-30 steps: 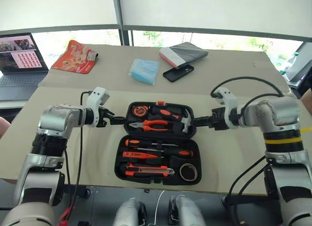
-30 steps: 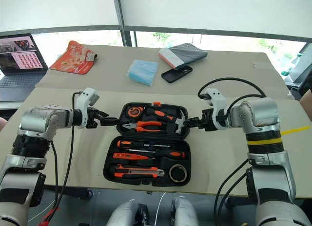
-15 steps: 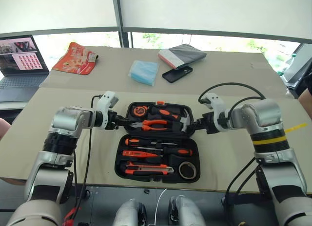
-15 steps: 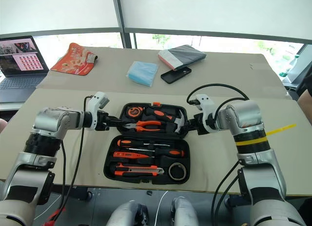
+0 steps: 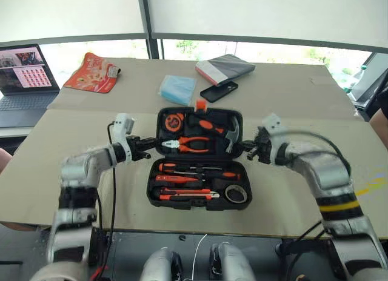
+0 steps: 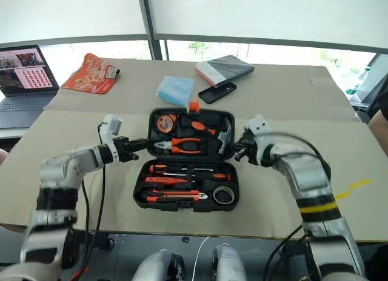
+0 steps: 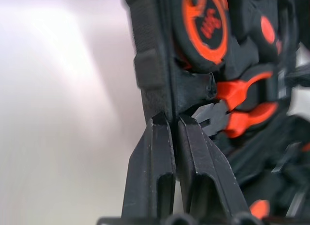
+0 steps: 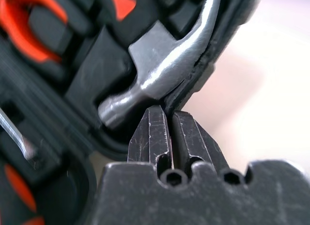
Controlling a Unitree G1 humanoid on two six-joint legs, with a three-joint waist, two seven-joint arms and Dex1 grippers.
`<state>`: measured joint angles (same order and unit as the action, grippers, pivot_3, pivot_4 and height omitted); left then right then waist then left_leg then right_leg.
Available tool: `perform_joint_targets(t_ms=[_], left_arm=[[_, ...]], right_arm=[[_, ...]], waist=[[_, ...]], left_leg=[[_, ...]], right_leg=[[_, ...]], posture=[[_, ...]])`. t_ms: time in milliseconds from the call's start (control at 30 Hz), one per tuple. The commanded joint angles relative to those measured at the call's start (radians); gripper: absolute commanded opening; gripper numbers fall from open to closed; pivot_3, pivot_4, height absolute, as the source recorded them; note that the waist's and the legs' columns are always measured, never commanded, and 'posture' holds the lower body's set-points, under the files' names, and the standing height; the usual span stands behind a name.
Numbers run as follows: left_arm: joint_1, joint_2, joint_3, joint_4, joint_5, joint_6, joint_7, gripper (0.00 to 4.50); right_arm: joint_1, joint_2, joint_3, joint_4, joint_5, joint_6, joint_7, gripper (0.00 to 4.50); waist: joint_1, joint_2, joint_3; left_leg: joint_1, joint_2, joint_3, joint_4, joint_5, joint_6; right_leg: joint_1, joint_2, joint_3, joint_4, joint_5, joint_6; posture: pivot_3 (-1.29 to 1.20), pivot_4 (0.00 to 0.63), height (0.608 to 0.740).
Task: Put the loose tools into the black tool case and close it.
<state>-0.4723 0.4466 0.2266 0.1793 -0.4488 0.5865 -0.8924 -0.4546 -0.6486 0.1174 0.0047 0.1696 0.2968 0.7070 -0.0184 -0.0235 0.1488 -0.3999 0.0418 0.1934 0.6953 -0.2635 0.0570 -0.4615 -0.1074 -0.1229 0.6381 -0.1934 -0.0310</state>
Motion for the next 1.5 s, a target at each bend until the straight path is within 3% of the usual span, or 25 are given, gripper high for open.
perform_joint_targets(t_ms=[33,167,300,333,367,533,667,700,767,833,933,967,1000,1067,1100,1167,1200,1333,1500], left_arm=[[0.072,0.034,0.023,-0.13,0.0,-0.213,-0.082,0.02],[0.225,0.028,0.014,-0.17,0.05,-0.463,-0.121,0.02],[0.367,0.088,-0.06,-0.134,0.186,-0.785,-0.208,0.02],[0.399,0.094,-0.065,-0.123,0.196,-0.832,-0.224,0.77],[0.413,0.088,-0.055,-0.112,0.189,-0.852,-0.207,0.92],[0.445,0.137,-0.006,0.019,0.171,-1.043,-0.227,2.86],[0.467,0.201,0.032,0.045,0.12,-0.998,-0.238,4.15],[0.465,0.217,0.037,0.058,0.112,-0.976,-0.243,4.17],[0.442,0.24,0.033,0.094,0.122,-0.953,-0.232,4.17],[0.389,0.241,0.019,0.124,0.131,-0.93,-0.205,4.17],[0.266,0.222,-0.039,0.143,0.147,-0.849,-0.185,4.17],[0.227,0.215,-0.061,0.151,0.151,-0.822,-0.189,3.66],[0.187,0.207,-0.085,0.165,0.156,-0.808,-0.202,3.56],[0.119,0.203,-0.143,0.191,0.174,-0.74,-0.237,2.85],[0.073,0.19,-0.168,0.218,0.195,-0.735,-0.233,2.31],[0.008,0.17,-0.2,0.263,0.223,-0.734,-0.223,2.01],[-0.028,0.157,-0.217,0.299,0.243,-0.744,-0.214,1.5],[-0.123,0.13,-0.268,0.412,0.302,-0.764,-0.214,0.16],[-0.124,0.117,-0.305,0.42,0.307,-0.748,-0.277,0.02]], right_arm=[[0.064,-0.049,0.018,0.031,-0.154,-0.443,0.0,0.0],[0.133,-0.099,0.039,0.178,-0.337,-0.841,-0.11,0.0],[0.161,-0.123,0.045,0.297,-0.498,-1.007,-0.258,0.0],[0.179,-0.119,0.032,0.323,-0.498,-1.021,-0.285,0.0],[0.195,-0.117,0.027,0.337,-0.498,-1.012,-0.295,0.38],[0.285,-0.159,0.032,0.331,-0.544,-1.129,-0.329,2.08],[0.356,-0.213,-0.024,0.309,-0.53,-1.126,-0.353,3.37],[0.383,-0.226,-0.039,0.295,-0.478,-1.101,-0.325,3.71],[0.431,-0.247,-0.065,0.264,-0.367,-1.05,-0.265,3.71],[0.484,-0.26,-0.095,0.201,-0.231,-0.965,-0.197,3.4],[0.584,-0.287,-0.161,0.043,-0.06,-0.893,-0.127,2.42],[0.621,-0.299,-0.169,-0.011,-0.021,-0.861,-0.095,2.05],[0.663,-0.315,-0.165,-0.066,0.015,-0.838,-0.055,1.71],[0.742,-0.343,-0.14,-0.173,0.088,-0.764,0.029,1.02],[0.76,-0.338,-0.119,-0.224,0.135,-0.734,0.058,0.52],[0.763,-0.317,-0.091,-0.284,0.174,-0.674,0.081,0.17],[0.752,-0.303,-0.065,-0.301,0.175,-0.648,0.1,0.0],[0.719,-0.289,0.029,-0.343,0.131,-0.536,0.185,0.0],[0.6,-0.216,0.127,-0.306,0.001,-0.416,0.18,0.0]], waist=[[0.0,0.0,0.0],[-0.001,0.0,0.0],[-0.001,0.0,0.0],[0.001,0.0,0.0],[0.002,0.001,-0.002],[0.012,0.003,-0.003],[0.011,0.002,-0.003],[0.012,0.002,-0.003],[0.017,0.002,-0.003],[0.024,0.002,-0.003],[0.034,0.002,-0.003],[0.035,0.002,-0.003],[0.035,0.002,-0.003],[0.033,0.001,-0.003],[0.032,0.001,-0.003],[0.026,0.0,-0.003],[0.024,-0.001,-0.003],[0.018,-0.002,-0.002],[0.017,-0.002,-0.002]], left_leg=[[0.001,0.0,0.0,-0.001,0.0,0.0],[0.003,0.001,0.002,-0.001,0.0,0.0],[0.005,0.003,0.002,-0.002,-0.003,-0.005],[0.006,0.003,0.002,-0.002,-0.003,-0.005],[0.007,0.003,0.002,-0.002,-0.003,-0.005],[0.006,0.004,0.002,-0.004,-0.004,-0.005],[0.006,0.005,0.002,-0.004,-0.005,-0.004],[0.006,0.005,0.002,-0.004,-0.005,-0.004],[0.006,0.005,0.001,-0.004,-0.005,-0.003],[0.006,0.005,0.001,-0.004,-0.006,-0.002],[0.005,0.004,0.0,-0.001,-0.007,0.001],[0.004,0.004,0.0,-0.001,-0.008,0.002],[0.004,0.004,-0.001,-0.001,-0.008,0.002],[0.003,0.004,-0.001,0.0,-0.008,0.003],[0.003,0.004,-0.001,0.0,-0.007,0.005],[0.004,0.004,-0.001,0.0,-0.005,0.01],[0.004,0.005,-0.001,0.0,-0.005,0.01],[0.004,0.005,-0.001,0.001,-0.006,0.012],[0.003,0.005,-0.002,0.001,-0.006,0.014]], right_leg=[[0.0,0.001,0.0,0.0,0.0,0.0],[0.001,0.001,0.0,-0.001,-0.002,0.0],[0.005,0.0,0.001,-0.006,-0.002,0.0],[0.005,0.0,0.001,-0.006,-0.002,0.0],[0.006,-0.001,0.002,-0.006,-0.002,0.0],[0.003,-0.003,0.002,-0.005,-0.003,-0.003],[0.005,-0.003,0.001,-0.006,-0.003,-0.002],[0.005,-0.003,0.001,-0.006,-0.003,-0.002],[0.005,-0.003,0.001,-0.007,-0.003,-0.002],[0.006,-0.003,0.001,-0.008,-0.003,-0.001],[0.007,-0.003,0.0,-0.008,-0.002,0.0],[0.006,-0.003,0.0,-0.009,-0.002,0.001],[0.006,-0.003,0.0,-0.009,-0.001,0.002],[0.007,-0.003,0.0,-0.009,-0.001,0.002],[0.007,-0.002,0.0,-0.009,-0.001,0.002],[0.007,0.0,0.0,-0.009,-0.001,0.002],[0.007,0.001,0.0,-0.01,-0.001,0.002],[0.006,0.002,0.0,-0.009,-0.001,0.002],[0.005,0.002,0.0,-0.009,-0.001,0.002]], posture=[[0.0,0.15,0.74],[0.0,0.15,0.74],[0.0,0.15,0.74],[0.0,0.15,0.74],[0.0,0.15,0.74],[0.0,0.15,0.74],[0.0,0.15,0.74],[0.0,0.15,0.74],[0.0,0.15,0.74],[0.0,0.15,0.74],[0.0,0.15,0.74],[0.0,0.15,0.74],[0.0,0.15,0.74],[0.0,0.15,0.74],[0.0,0.15,0.74],[0.0,0.15,0.74],[0.0,0.15,0.74],[0.0,0.15,0.74],[0.0,0.15,0.74]])
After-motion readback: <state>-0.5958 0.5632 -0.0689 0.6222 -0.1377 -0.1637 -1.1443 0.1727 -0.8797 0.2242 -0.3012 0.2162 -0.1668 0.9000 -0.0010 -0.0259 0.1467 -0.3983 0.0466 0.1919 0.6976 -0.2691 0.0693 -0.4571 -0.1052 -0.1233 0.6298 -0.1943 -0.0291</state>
